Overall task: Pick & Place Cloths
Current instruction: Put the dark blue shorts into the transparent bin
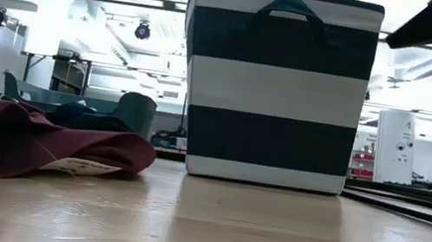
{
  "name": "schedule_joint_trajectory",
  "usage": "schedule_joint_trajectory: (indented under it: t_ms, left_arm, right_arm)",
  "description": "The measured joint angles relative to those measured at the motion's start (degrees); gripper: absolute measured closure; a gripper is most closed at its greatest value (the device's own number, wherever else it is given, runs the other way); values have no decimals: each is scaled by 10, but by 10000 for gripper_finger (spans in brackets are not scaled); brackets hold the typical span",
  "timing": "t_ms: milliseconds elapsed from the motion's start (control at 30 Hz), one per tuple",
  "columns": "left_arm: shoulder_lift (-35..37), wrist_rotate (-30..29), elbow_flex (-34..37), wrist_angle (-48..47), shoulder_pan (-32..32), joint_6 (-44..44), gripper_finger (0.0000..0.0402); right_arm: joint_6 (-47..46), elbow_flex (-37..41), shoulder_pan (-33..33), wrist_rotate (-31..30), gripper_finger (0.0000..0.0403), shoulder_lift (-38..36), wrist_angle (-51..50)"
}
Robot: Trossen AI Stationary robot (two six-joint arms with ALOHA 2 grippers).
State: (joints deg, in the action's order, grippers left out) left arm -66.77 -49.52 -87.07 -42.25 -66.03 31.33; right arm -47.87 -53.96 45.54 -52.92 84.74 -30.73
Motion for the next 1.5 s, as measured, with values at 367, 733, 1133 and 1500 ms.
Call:
schedule_joint_trajectory:
  t_ms: [367, 733, 1133, 1500]
  left_arm:
    - [-47, 26, 1, 13, -82, 124, 399]
    - [-83, 75, 5, -8, -86, 295, 400]
    - [-102, 87, 130, 32, -103, 484, 398]
    - [-101, 141, 287, 90, -103, 686, 396]
  right_arm:
    - [231, 199, -8, 101, 395, -241, 279]
    - [331, 384, -53, 229, 395, -459, 417]
    - [349, 493, -54, 154, 394, -635, 420]
    - [350, 524, -55, 152, 394, -694, 417]
